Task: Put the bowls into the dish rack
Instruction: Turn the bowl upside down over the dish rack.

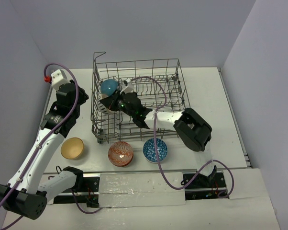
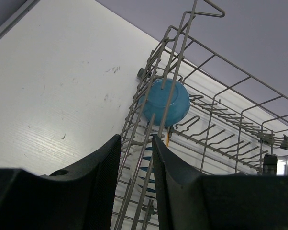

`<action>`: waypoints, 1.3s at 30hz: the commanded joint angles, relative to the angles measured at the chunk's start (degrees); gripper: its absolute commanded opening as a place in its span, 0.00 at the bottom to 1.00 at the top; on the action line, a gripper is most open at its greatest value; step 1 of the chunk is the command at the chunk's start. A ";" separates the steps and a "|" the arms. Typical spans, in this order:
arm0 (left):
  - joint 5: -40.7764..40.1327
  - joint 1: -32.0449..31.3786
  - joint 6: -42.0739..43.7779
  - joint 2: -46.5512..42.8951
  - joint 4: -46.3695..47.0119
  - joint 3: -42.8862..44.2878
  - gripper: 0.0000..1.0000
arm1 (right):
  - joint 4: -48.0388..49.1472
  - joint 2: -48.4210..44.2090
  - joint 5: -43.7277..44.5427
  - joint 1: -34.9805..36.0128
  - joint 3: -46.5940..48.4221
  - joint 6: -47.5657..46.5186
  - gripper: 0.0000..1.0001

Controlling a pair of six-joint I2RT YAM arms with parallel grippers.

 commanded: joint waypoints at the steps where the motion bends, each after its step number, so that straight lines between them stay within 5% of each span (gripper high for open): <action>1: 1.02 -0.18 0.63 0.43 2.19 -0.06 0.38 | -0.48 -0.17 1.25 0.61 3.74 -1.07 0.00; 22: 0.76 -0.18 1.07 -0.19 2.36 -0.23 0.38 | -6.82 4.22 -4.03 -0.27 10.87 2.62 0.00; 39: 2.34 -0.18 1.24 0.08 2.71 -0.32 0.38 | -9.89 -1.23 -1.22 -1.32 5.33 -0.72 0.03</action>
